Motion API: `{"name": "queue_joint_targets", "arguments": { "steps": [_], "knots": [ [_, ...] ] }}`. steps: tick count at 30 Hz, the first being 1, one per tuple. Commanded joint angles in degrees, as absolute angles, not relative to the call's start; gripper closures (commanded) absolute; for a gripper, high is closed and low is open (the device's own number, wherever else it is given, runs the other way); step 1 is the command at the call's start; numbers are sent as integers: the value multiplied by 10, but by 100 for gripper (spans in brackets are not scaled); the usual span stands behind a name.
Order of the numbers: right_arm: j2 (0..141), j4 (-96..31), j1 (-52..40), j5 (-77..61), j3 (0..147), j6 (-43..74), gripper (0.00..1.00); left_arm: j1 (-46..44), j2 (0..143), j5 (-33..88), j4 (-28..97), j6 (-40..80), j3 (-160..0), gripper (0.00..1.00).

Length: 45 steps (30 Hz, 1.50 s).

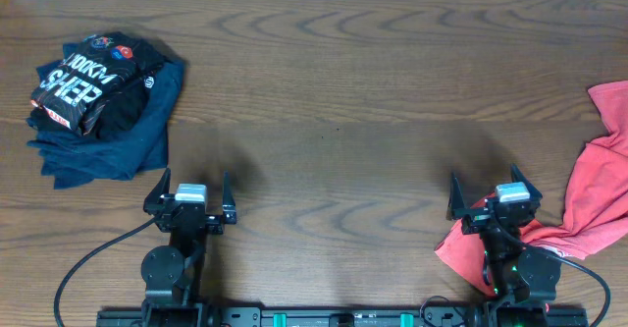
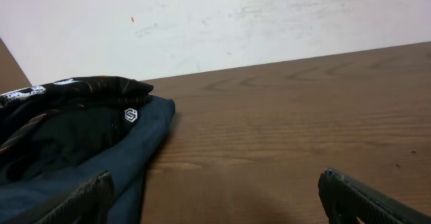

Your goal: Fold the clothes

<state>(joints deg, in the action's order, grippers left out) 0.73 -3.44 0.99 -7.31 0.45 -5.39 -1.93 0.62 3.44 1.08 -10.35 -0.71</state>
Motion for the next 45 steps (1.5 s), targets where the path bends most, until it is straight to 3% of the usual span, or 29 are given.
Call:
{"name": "queue_joint_targets", "arguments": {
  "steps": [1, 40, 45],
  "knots": [
    [5, -36, 8, -77, 3, -45, 1, -17, 2, 34, 37, -107, -2, 2],
    [5, -36, 8, -78, 3, -45, 1, -17, 2, 34, 36, -107, -2, 2],
    [6, -36, 8, -78, 3, 1, 1, -17, 2, 34, 32, -107, -2, 2]
  ]
}}
